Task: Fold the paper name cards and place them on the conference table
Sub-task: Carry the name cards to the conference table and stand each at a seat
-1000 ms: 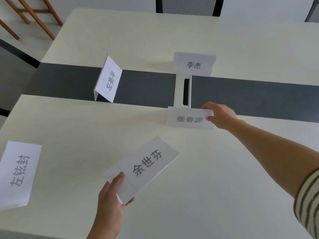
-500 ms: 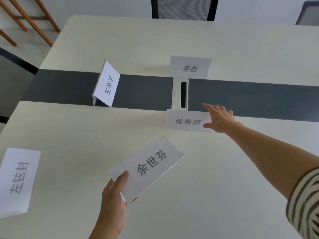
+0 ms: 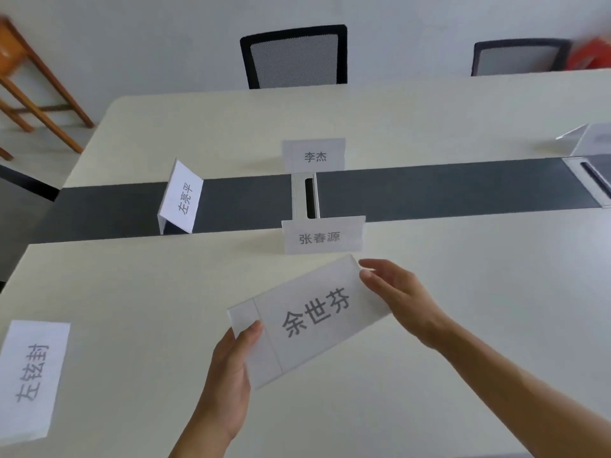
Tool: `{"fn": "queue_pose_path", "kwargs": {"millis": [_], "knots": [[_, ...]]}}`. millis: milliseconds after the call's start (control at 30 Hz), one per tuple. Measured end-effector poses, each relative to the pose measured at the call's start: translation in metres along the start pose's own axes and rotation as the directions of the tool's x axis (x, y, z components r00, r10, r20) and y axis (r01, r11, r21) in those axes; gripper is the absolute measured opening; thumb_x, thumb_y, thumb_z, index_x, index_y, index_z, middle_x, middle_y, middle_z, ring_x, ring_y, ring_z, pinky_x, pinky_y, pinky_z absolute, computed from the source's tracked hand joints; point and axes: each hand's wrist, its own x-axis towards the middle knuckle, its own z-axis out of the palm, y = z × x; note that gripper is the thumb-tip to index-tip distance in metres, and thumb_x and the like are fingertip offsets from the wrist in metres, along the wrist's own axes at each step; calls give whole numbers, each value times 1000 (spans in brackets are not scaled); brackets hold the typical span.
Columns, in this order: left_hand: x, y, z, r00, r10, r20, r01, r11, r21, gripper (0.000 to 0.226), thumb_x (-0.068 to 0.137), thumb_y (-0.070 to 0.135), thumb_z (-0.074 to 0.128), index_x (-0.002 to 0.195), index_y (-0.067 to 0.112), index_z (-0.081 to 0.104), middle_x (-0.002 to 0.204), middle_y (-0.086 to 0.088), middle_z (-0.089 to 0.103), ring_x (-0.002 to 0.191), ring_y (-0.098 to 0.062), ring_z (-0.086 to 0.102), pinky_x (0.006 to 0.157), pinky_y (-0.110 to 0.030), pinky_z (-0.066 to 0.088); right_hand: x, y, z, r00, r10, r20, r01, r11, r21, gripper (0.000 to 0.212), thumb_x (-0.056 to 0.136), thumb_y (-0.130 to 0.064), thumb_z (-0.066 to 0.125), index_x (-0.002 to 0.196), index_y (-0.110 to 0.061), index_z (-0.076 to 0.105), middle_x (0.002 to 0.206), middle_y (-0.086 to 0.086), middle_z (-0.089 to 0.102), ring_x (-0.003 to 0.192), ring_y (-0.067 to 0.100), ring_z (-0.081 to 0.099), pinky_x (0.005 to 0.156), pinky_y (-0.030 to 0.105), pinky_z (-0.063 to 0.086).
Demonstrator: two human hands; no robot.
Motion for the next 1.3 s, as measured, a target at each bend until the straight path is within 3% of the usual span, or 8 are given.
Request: {"fn": "queue_pose_path", "kwargs": {"millis": [167,333,500,633,767,900,1033,1300], "knots": [[-43,-6,39,992,18,125,-31,995,96,25,95,16,45,105,15,68,97,3,77,96,-12,71,77,-26,52,-103,24,-23,996,71,-51,-51,948,315,46,82,-42,59,122,-18,60,109,3,74,100,19,70,83,30,50],[-99,-35,89,974,-12,228,-34,980,195,33,85,39,58,115,26,67,114,2,72,112,-18,64,102,-46,43,-210,61,-52,950,138,-281,8,887,462,44,77,-33,63,116,-14,60,97,7,77,87,23,74,67,26,57],[-156,-83,148,918,-83,387,-41,953,301,22,96,27,48,112,34,62,109,13,73,98,-2,69,84,-30,47,-323,108,-83,845,197,-496,69,881,467,47,73,-35,65,117,-18,60,94,1,77,84,19,74,65,24,55],[-197,-121,207,884,-189,427,8,920,391,25,94,38,49,113,30,62,105,2,74,98,-19,69,80,-40,54,-408,138,-111,776,228,-588,103,874,474,41,78,-31,68,117,-21,58,95,-3,76,84,15,74,64,21,56],[-231,-150,276,852,-194,486,-65,883,466,30,94,44,44,98,25,67,87,1,76,84,-22,71,61,-34,54,-472,160,-151,715,273,-644,119,860,496,43,74,-30,66,115,-19,59,97,0,77,85,16,74,63,20,55],[-249,-176,342,804,-190,564,-151,851,502,34,94,46,40,93,24,66,78,7,77,72,-14,72,61,-33,53,-510,187,-196,660,320,-680,139,837,529,44,69,-30,69,110,-18,61,94,2,77,81,16,74,61,20,54],[-249,-209,409,764,-212,609,-192,827,529,43,86,53,40,97,21,68,86,1,78,79,-18,74,71,-39,56,-529,220,-253,634,353,-688,127,830,543,62,57,-43,74,111,-17,60,95,4,77,84,22,74,65,28,55],[-242,-253,573,739,-269,618,-178,806,564,40,94,46,40,98,19,68,89,-4,77,87,-27,72,83,-49,56,-545,253,-404,606,369,-705,132,827,546,63,59,-41,74,116,-18,58,97,7,77,84,25,74,64,27,56]]}}
